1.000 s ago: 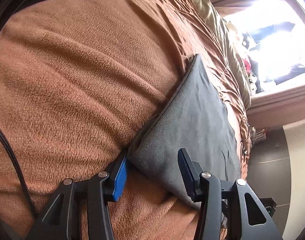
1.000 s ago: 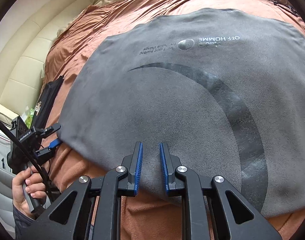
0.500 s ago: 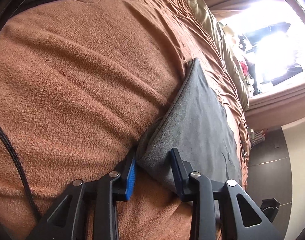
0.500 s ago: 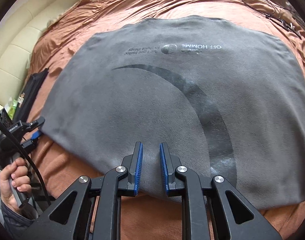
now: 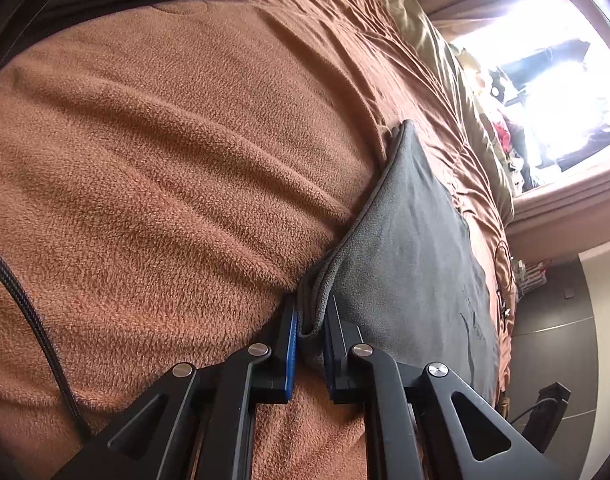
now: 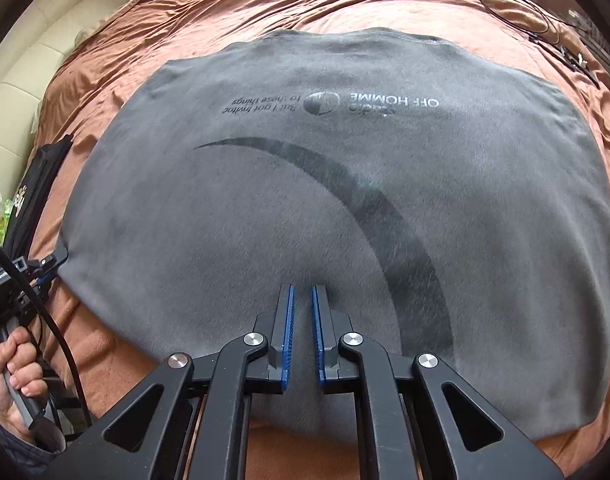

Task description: Fold small clothes

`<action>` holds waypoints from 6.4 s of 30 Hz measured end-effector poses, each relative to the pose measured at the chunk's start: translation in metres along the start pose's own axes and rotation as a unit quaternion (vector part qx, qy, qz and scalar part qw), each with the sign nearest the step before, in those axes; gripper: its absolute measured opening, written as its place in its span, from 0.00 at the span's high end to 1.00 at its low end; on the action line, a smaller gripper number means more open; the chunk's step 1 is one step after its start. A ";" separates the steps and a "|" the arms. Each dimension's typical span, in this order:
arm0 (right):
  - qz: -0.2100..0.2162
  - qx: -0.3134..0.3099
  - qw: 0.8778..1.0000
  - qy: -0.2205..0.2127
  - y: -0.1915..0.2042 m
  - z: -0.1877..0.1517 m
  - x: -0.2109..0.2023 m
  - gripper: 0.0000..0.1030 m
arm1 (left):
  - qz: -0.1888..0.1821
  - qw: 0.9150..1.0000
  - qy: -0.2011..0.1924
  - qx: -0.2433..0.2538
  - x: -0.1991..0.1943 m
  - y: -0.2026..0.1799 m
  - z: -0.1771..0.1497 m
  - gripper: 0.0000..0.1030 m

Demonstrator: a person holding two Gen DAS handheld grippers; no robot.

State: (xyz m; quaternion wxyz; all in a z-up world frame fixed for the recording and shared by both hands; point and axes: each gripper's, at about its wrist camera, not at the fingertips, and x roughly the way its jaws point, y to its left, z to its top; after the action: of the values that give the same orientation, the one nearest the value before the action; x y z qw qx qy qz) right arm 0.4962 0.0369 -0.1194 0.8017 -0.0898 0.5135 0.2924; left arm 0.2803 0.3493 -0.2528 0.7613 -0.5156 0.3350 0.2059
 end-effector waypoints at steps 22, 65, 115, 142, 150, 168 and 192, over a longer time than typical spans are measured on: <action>-0.020 0.001 1.000 -0.023 -0.013 0.126 0.060 0.95 | 0.023 1.000 -0.005 -0.015 0.003 -0.005 -0.002 0.89; -0.005 -0.007 1.000 -0.012 0.002 0.132 0.035 1.00 | -0.116 0.993 -0.028 -0.013 -0.039 -0.017 -0.001 0.93; 0.009 0.050 0.995 -0.086 -0.063 -0.049 -0.117 0.61 | -0.315 0.915 0.067 0.242 -0.054 -0.303 -0.041 0.94; -0.007 0.157 0.982 -0.109 -0.153 -0.144 -0.168 0.42 | -0.239 0.853 0.258 0.385 0.056 -0.372 -0.206 0.88; -0.006 0.140 0.986 -0.094 -0.154 -0.131 -0.155 0.42 | -0.215 0.869 0.249 0.369 0.062 -0.342 -0.182 0.47; -0.085 -0.017 0.995 -0.051 -0.145 -0.046 -0.105 0.42 | -0.063 0.915 0.223 0.330 0.072 -0.229 -0.123 0.47; -0.107 -0.185 0.977 0.014 -0.104 0.006 -0.051 0.92 | -0.009 0.913 0.245 0.326 0.108 -0.195 -0.147 0.47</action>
State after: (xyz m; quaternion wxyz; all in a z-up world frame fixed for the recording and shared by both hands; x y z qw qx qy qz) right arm 0.5433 -0.0643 -0.0881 0.7907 -0.2948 0.4493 0.2934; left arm 0.4397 0.1355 -0.2404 0.7828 -0.2759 0.5551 -0.0542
